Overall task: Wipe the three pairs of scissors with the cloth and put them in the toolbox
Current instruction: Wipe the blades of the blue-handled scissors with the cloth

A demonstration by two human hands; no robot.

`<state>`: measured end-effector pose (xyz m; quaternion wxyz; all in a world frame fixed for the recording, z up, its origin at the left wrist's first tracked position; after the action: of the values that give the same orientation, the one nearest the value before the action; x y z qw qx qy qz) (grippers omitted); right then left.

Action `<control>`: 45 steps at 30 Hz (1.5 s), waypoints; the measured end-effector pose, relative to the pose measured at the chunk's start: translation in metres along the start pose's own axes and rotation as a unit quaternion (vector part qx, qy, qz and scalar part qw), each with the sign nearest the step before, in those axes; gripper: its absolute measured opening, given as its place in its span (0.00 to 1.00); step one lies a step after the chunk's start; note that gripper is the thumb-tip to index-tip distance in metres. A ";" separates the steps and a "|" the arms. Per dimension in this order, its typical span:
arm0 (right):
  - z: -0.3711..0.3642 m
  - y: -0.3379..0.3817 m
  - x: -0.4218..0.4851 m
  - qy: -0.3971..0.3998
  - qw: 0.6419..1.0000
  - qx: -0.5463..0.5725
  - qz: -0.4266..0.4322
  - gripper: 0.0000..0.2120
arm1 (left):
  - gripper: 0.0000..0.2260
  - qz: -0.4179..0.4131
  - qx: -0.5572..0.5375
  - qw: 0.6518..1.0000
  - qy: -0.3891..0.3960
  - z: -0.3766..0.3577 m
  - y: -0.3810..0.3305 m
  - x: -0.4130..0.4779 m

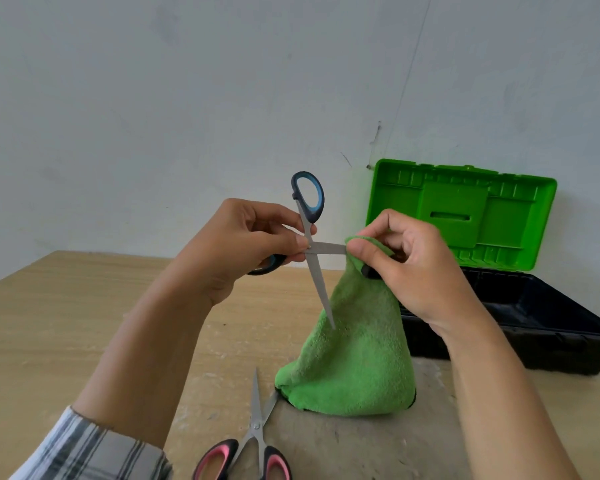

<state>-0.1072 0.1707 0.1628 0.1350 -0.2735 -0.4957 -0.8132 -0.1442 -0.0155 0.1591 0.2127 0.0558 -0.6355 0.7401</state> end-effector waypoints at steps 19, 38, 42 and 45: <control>0.090 -0.044 -0.003 -0.205 0.976 0.038 -0.056 0.05 | 0.06 0.020 -0.016 1.000 0.002 0.017 -0.003 -0.003; -0.012 0.015 0.000 0.048 0.998 -0.001 0.030 0.05 | 0.05 0.014 -0.020 1.000 -0.001 -0.003 0.001 0.002; -0.012 0.017 -0.001 -0.001 0.997 -0.045 0.063 0.08 | 0.06 0.008 -0.021 1.000 -0.004 -0.003 0.000 0.003; -0.010 0.015 0.000 -0.034 0.997 -0.052 0.053 0.09 | 0.07 0.009 -0.017 1.000 0.000 -0.004 0.002 0.003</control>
<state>-0.1031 0.1546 0.1700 0.1471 -0.3334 -0.4416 -0.8199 -0.1467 -0.0110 0.1576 0.2068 0.0466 -0.6484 0.7311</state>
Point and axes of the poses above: each hand's wrist, its own x-axis towards the middle knuckle, its own z-axis out of the back of the hand, y = z × x, the point moved 10 cm from there along x, towards the middle knuckle, and after that the axes turned 2 degrees about -y, right-handed, at the moved point
